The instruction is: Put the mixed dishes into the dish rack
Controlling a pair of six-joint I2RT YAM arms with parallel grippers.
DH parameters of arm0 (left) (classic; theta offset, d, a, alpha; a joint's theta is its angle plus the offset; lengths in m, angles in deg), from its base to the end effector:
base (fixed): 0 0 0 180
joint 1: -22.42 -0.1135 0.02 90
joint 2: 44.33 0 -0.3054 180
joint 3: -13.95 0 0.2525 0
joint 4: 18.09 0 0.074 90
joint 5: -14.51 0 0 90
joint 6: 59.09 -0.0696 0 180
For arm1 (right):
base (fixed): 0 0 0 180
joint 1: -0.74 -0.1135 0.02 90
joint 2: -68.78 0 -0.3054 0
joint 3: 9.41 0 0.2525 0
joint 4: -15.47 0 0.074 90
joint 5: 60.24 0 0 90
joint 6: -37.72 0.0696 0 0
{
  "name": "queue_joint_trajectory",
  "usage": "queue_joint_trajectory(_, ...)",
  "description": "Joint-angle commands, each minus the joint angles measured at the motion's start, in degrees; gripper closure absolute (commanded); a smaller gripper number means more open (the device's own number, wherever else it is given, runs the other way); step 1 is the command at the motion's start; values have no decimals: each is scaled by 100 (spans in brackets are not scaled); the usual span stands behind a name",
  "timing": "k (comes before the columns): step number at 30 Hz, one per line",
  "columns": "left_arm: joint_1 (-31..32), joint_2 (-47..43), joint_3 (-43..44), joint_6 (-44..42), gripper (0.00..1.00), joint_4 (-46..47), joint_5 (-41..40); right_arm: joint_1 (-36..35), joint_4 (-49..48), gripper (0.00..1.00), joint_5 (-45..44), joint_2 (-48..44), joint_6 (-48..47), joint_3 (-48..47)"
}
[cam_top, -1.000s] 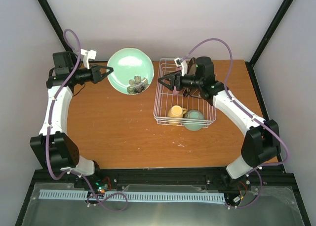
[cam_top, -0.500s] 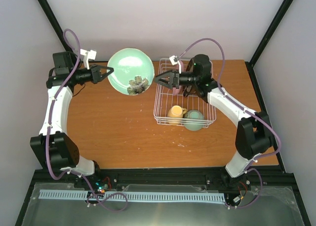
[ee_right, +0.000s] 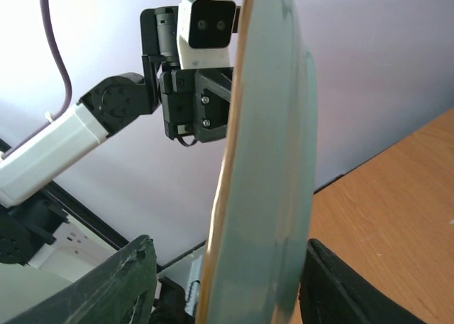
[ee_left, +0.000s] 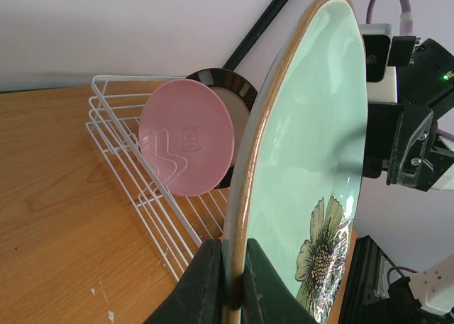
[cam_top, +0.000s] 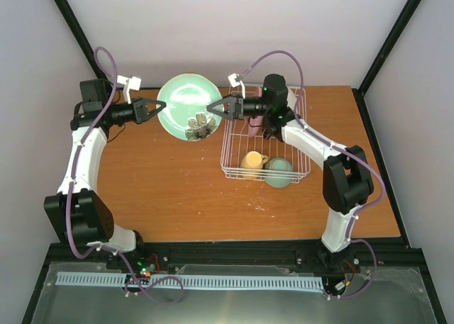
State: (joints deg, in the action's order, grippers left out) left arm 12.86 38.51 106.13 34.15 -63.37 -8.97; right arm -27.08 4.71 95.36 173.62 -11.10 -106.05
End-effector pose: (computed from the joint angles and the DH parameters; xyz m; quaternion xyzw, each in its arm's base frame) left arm 0.3197 -0.0109 0.3978 0.1647 0.7680 -0.4668 0.4064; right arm 0.3691 0.2664 0.3773 -0.3213 0.6225 0.6526 0.2886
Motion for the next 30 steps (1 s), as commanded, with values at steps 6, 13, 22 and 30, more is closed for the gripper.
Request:
queue_joint_trajectory(6, 82, -306, 19, 368, 99, 665, 634, -242, -976, 64, 181, 473, 799, -345)
queue_joint_trajectory(13, 120, -289, -49, 435, 99, 791, 620, -247, -1907, 97, 258, 576, 1448, -218)
queue_joint_trajectory(22, 137, -247, 71, 258, 53, 449, -93, -172, -1584, 97, -199, 240, 1174, 82)
queue_joint_trajectory(30, 130, -429, 292, 125, 0, 284, -1790, -110, 1975, 97, -2510, -997, -1371, 132)
